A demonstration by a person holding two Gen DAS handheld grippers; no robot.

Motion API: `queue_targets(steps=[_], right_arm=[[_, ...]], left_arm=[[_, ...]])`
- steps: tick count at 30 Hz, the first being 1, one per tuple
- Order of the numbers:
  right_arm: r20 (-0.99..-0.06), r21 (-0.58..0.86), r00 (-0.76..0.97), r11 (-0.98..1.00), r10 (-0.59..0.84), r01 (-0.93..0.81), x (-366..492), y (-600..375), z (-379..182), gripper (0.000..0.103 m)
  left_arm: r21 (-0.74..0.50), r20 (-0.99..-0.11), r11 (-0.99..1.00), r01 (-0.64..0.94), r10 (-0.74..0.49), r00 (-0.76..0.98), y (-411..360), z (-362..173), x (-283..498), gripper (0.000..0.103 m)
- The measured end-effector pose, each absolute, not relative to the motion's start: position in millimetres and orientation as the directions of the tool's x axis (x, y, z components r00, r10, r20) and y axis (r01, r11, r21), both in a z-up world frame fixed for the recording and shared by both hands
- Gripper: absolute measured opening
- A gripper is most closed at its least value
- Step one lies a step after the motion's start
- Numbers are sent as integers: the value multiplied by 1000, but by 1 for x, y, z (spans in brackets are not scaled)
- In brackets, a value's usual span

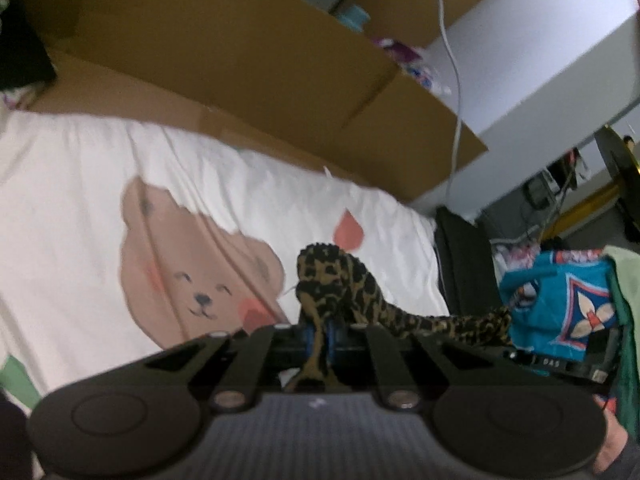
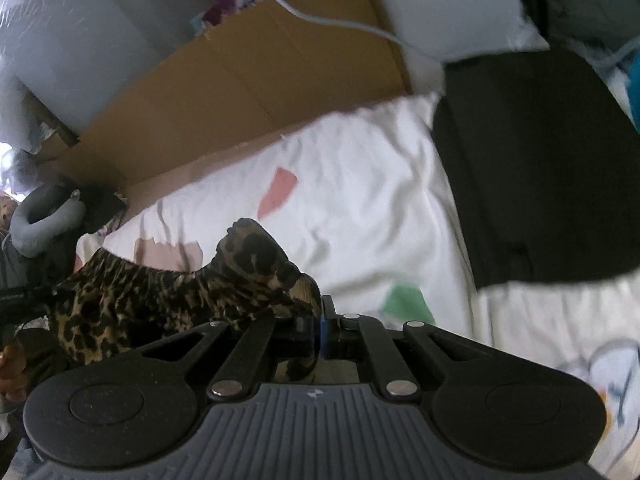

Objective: Fold clothes

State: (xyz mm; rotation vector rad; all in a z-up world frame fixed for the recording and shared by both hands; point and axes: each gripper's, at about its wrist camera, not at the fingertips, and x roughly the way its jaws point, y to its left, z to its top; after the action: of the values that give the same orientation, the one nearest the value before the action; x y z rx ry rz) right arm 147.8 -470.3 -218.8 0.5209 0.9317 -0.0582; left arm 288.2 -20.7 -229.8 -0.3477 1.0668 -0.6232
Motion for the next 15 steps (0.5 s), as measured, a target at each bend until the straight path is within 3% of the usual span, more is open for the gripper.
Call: queue_targets(steps=[15], right_arm=[[-771,347,614,919,166,187,268,-432,-212,1]], left_arm=[[-516,-698,826,228,-559,446,26,-230,328,7]])
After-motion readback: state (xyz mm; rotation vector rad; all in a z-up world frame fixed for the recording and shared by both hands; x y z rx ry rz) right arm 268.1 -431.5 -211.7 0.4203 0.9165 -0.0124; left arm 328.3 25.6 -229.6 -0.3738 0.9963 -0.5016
